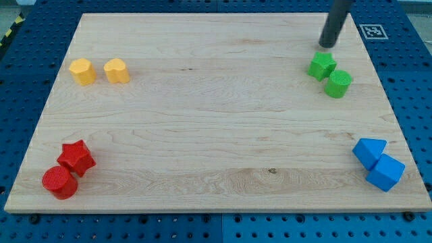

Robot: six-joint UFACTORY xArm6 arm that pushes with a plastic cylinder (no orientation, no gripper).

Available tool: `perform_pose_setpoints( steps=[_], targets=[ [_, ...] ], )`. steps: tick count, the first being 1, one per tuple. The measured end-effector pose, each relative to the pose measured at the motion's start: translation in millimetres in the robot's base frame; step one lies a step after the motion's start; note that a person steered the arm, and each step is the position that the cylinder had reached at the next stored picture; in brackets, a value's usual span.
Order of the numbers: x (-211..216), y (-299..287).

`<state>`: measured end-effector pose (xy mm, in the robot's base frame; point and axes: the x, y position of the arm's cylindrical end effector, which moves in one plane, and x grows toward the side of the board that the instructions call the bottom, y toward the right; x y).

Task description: Move the yellow heart and yellow hexagon towards the top center

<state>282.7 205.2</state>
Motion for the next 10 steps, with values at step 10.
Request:
perform_pose_setpoints(
  steps=[10],
  targets=[
    [10.0, -487.2]
  ],
)
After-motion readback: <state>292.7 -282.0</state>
